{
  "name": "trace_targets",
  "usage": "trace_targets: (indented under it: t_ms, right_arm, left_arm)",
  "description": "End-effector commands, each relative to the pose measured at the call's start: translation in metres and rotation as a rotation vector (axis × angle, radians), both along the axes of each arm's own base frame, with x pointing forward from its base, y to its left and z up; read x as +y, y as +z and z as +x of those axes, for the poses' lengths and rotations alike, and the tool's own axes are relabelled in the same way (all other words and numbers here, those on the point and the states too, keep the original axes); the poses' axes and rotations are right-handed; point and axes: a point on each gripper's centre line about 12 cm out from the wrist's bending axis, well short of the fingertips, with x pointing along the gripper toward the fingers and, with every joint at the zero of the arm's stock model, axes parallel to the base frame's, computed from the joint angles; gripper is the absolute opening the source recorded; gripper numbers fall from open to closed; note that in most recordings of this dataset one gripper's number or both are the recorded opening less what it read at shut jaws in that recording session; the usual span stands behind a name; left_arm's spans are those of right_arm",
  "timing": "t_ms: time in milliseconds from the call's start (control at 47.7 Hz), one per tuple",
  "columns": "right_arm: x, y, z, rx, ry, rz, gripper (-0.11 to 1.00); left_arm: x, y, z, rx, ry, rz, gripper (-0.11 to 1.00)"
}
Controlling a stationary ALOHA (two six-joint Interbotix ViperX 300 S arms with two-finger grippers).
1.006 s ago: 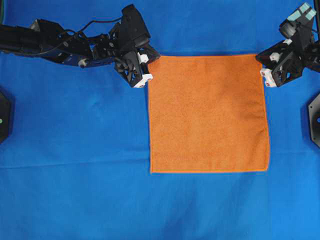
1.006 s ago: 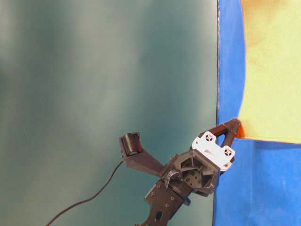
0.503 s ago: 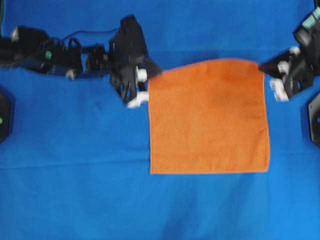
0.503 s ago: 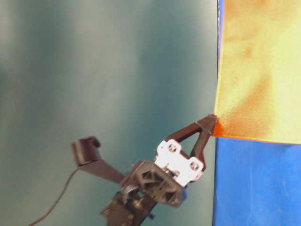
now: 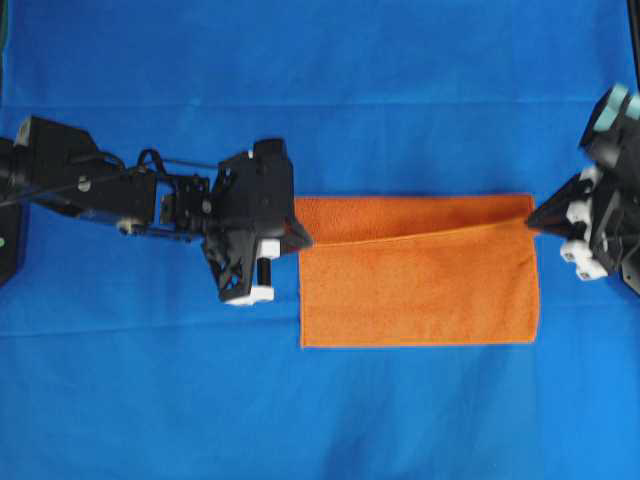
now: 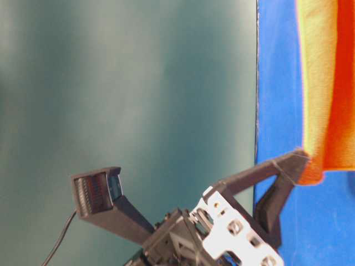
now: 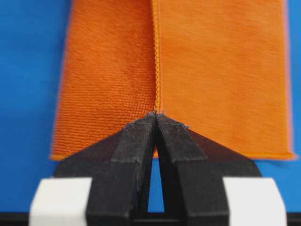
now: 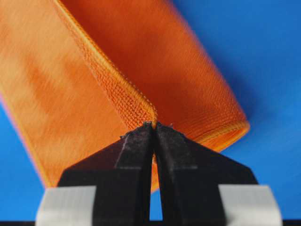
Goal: Fold the orange towel.
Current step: 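Pull both top corners down toward the bottom edge, folding the towel in half, then release the corners and move both grippers to the folded edge corners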
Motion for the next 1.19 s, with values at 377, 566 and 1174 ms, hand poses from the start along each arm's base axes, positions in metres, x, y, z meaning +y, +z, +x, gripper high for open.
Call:
trace_targets:
  t_ms: [377, 566, 1174]
  right_arm:
    - [0.055, -0.02, 0.003, 0.121, 0.121, 0.122, 0.01]
    - [0.068, -0.024, 0.006, 0.131, 0.153, 0.138, 0.01]
    - [0.086, -0.023, 0.012, 0.13, 0.209, 0.15, 0.01]
  left_arm:
    - [-0.042, -0.009, 0.003, 0.007, -0.053, -0.056, 0.0]
    - [-0.054, -0.013, 0.002, 0.018, -0.055, -0.084, 0.0]
    - [-0.056, -0.019, 0.012, -0.001, -0.051, -0.09, 0.0]
